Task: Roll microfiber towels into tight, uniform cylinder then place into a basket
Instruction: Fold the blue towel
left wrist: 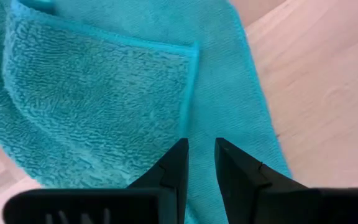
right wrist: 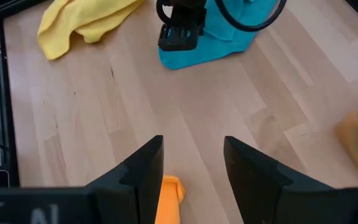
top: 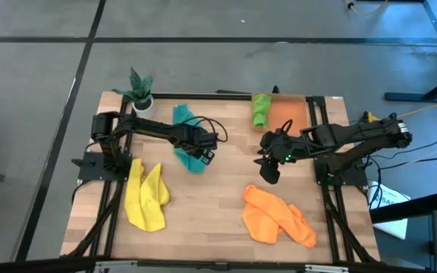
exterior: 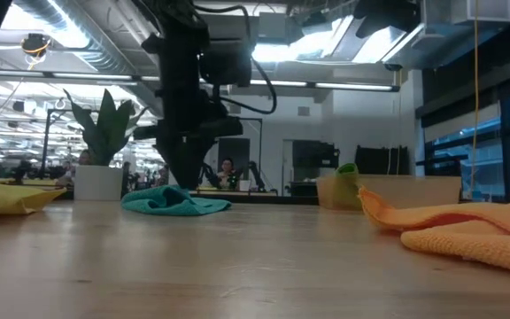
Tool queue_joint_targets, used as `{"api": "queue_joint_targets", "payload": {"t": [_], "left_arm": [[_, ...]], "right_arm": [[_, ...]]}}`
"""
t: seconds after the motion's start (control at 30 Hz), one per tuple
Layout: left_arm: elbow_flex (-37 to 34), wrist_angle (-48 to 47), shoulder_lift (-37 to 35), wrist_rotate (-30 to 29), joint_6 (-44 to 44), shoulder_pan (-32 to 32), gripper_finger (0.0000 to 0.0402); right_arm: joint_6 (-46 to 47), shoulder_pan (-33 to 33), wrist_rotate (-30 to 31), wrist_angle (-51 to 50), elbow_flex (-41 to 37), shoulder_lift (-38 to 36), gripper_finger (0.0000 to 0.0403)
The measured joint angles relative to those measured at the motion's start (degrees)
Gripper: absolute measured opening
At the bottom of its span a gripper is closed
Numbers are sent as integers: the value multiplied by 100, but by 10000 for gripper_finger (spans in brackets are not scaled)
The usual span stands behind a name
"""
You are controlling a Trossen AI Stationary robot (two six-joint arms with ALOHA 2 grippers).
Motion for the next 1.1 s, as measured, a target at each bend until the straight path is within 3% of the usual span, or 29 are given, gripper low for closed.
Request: {"api": "queue_joint_targets", "payload": {"t": [0.53,0.77,1.1], "left_arm": [[-2,143,0,-8,457,-13,69],[0,470,0,-6,1154,-15,69],[-1,409,0,59,1002,-1,69]], "right_arm": [[-155,-4,-7,-42,0,0,170],[-155,-7,-3,-47,0,0,170],[-156,-7,2,-47,0,0,170]]}}
